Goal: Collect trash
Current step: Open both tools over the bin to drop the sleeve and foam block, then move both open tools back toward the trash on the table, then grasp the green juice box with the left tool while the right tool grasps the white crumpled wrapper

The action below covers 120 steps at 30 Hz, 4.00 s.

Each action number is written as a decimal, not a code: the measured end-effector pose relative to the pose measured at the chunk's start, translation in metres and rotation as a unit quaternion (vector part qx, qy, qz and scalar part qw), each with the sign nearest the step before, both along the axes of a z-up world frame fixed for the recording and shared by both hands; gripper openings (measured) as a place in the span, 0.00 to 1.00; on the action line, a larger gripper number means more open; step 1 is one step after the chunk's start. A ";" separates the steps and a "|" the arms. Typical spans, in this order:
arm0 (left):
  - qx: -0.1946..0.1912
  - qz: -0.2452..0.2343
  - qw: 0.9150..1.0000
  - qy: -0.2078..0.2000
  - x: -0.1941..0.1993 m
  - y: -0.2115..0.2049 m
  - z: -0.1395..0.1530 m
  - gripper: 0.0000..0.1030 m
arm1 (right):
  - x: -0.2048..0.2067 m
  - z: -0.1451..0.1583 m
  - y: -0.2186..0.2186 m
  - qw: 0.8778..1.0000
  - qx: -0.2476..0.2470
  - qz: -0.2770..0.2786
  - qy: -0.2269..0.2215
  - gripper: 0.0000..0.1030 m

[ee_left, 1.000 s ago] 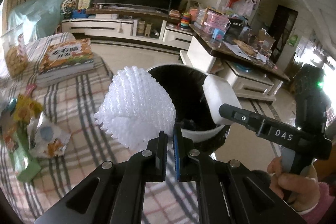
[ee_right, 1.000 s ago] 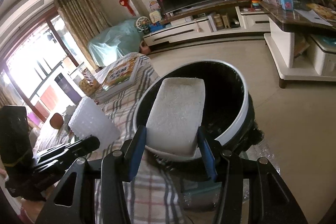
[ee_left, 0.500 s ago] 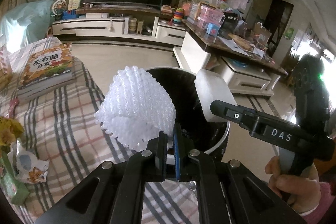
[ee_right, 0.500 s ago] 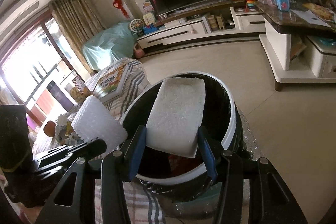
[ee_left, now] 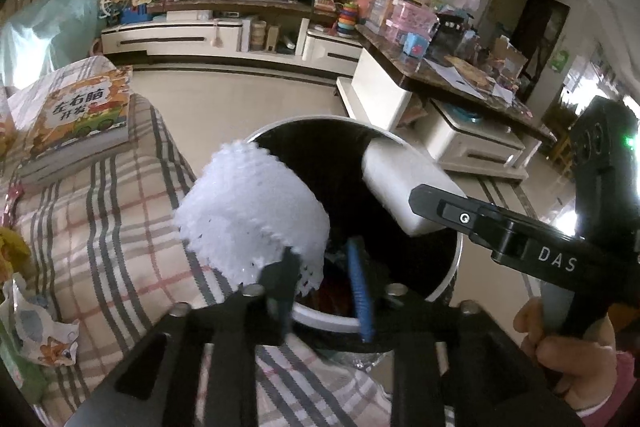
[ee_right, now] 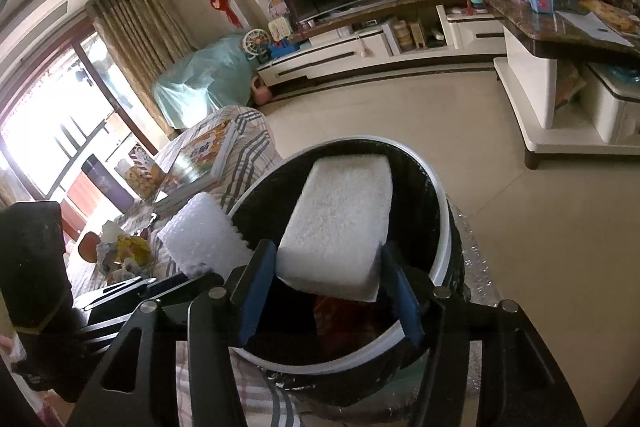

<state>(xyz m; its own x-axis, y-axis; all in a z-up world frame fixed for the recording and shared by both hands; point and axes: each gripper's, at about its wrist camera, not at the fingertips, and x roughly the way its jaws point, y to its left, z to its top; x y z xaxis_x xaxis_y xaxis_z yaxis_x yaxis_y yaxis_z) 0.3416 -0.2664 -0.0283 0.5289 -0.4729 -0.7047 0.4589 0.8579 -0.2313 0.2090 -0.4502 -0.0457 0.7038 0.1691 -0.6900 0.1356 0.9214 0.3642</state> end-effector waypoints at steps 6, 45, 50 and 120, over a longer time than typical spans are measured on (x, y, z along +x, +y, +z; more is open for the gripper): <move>0.005 0.014 1.000 -0.018 -0.017 0.007 0.002 0.52 | -0.005 0.001 0.002 1.000 0.006 -0.004 -0.005 0.71; -0.013 0.103 0.995 0.013 -0.120 0.115 -0.012 0.52 | -0.052 0.003 0.076 0.998 0.033 0.038 -0.023 0.79; -0.012 0.131 0.991 0.006 -0.143 0.142 -0.004 0.52 | -0.051 -0.002 0.102 0.997 0.039 0.066 -0.018 0.82; 0.017 0.252 0.967 0.000 -0.131 0.247 -0.009 0.51 | 0.030 -0.042 0.232 0.982 0.019 0.187 0.032 0.30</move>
